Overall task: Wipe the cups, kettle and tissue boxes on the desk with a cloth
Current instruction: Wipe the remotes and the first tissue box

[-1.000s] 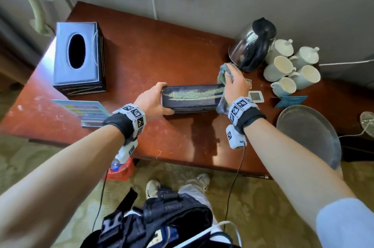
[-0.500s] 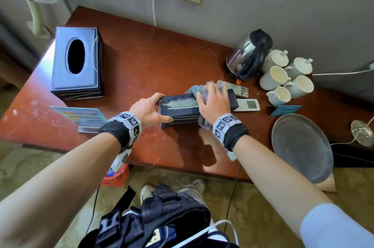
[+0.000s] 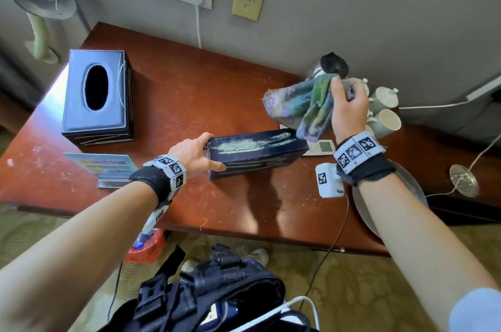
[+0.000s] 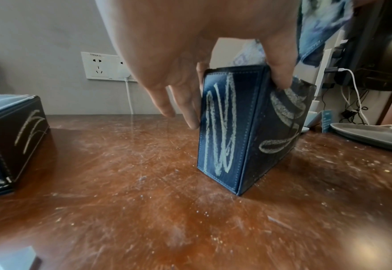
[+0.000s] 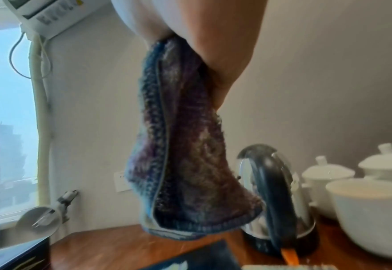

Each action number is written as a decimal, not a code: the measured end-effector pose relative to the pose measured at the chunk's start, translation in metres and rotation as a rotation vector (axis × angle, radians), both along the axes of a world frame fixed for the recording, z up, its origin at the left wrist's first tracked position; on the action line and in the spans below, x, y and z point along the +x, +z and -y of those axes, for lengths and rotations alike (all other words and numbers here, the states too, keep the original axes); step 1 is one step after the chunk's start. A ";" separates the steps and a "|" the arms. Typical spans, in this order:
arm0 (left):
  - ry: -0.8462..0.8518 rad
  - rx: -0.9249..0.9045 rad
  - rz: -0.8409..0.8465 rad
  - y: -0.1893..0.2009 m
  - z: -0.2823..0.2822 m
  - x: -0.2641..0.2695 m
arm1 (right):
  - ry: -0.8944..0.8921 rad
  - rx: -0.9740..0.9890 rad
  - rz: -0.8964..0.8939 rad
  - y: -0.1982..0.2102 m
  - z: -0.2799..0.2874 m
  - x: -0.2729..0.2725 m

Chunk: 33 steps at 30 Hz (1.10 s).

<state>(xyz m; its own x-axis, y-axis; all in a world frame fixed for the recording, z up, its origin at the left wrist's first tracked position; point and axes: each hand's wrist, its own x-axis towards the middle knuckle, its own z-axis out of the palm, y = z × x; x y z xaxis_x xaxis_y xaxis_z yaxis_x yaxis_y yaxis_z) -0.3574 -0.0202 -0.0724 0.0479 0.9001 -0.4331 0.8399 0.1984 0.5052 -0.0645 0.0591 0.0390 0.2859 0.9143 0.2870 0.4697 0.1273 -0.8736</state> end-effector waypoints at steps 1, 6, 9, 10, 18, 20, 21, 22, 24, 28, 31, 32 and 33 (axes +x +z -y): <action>0.002 -0.002 0.004 -0.001 0.000 0.000 | -0.022 0.031 0.015 0.005 0.001 0.007; 0.014 0.008 0.030 -0.004 0.001 0.000 | -0.002 0.035 0.066 -0.008 0.010 0.019; 0.017 0.008 0.034 -0.005 0.001 0.001 | 0.041 -0.111 0.151 -0.050 0.015 0.004; 0.022 0.004 0.033 -0.004 0.001 0.001 | 0.075 -0.150 0.186 -0.068 0.016 -0.003; 0.061 -0.008 0.078 -0.002 0.004 0.004 | 0.026 -0.134 0.747 -0.136 0.044 -0.059; 0.075 -0.003 0.087 -0.002 0.004 0.004 | 0.128 -0.073 0.740 -0.138 0.063 -0.086; 0.081 -0.001 0.091 -0.002 0.004 0.004 | 0.204 -0.062 0.748 -0.139 0.073 -0.098; 0.088 0.000 0.097 -0.002 0.004 0.003 | 0.274 -0.050 0.768 -0.140 0.080 -0.106; 0.097 -0.006 0.112 -0.003 0.004 0.002 | 0.372 -0.041 0.838 -0.139 0.077 -0.095; 0.101 -0.016 0.114 -0.007 0.003 0.001 | 0.227 -0.211 0.812 -0.131 0.033 -0.019; 0.137 -0.016 0.128 -0.010 0.003 0.003 | 0.149 -0.367 0.644 -0.127 0.020 -0.002; 0.146 -0.017 0.130 -0.010 0.003 0.004 | 0.122 -0.364 0.617 -0.129 0.022 -0.008; 0.154 -0.020 0.130 -0.011 0.003 0.005 | 0.092 -0.335 0.622 -0.132 0.026 -0.016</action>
